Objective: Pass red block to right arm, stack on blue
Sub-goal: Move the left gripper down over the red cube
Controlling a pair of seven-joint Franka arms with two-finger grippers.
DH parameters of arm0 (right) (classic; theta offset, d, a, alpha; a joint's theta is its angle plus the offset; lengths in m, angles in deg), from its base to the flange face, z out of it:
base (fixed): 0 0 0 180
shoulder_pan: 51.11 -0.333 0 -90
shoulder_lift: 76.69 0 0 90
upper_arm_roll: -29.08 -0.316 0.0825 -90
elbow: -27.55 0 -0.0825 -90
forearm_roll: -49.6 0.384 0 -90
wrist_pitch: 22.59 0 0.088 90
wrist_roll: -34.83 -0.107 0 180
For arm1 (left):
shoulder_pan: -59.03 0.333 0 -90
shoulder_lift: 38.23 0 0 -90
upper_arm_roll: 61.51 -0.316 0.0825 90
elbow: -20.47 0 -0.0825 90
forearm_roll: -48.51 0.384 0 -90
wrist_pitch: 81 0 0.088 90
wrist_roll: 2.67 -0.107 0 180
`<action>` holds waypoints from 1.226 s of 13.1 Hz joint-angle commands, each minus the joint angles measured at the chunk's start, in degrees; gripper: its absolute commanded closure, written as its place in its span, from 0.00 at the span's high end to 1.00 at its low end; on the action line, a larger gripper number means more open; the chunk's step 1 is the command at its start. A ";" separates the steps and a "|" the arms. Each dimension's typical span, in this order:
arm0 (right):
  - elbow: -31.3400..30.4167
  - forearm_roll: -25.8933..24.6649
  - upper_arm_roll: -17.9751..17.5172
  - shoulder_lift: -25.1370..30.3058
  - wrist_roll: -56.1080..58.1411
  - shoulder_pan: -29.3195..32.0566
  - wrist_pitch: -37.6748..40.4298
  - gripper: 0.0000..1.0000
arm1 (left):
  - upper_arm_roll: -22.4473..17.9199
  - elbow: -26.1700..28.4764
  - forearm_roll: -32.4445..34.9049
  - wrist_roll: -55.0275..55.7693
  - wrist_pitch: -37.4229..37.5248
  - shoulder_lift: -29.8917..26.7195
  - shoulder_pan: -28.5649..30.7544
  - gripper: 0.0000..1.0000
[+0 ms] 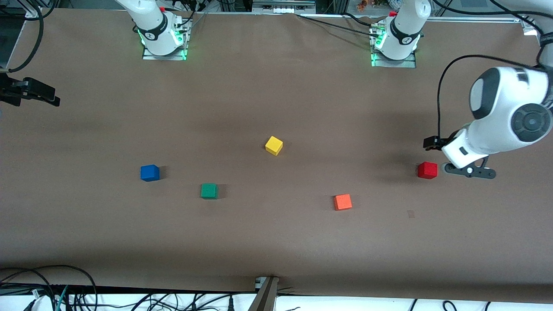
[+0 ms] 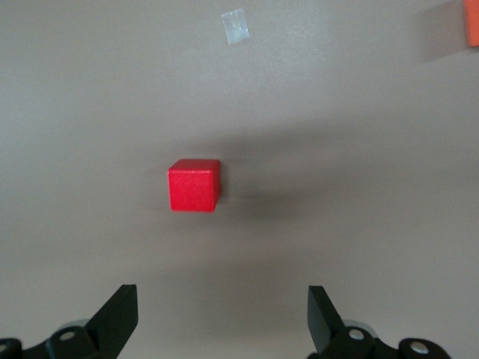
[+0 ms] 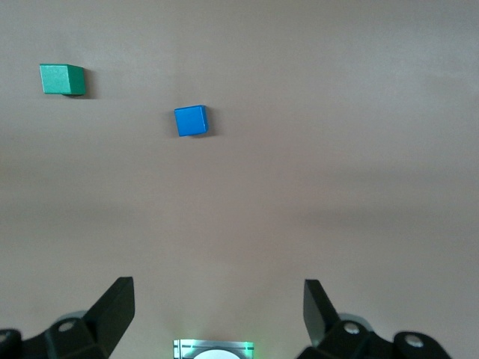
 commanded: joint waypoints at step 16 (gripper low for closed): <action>0.89 0.94 -0.58 -3.37 0.09 0.08 0.39 1.00 | 1.46 16.54 13.97 -2.70 -36.91 8.26 6.33 1.00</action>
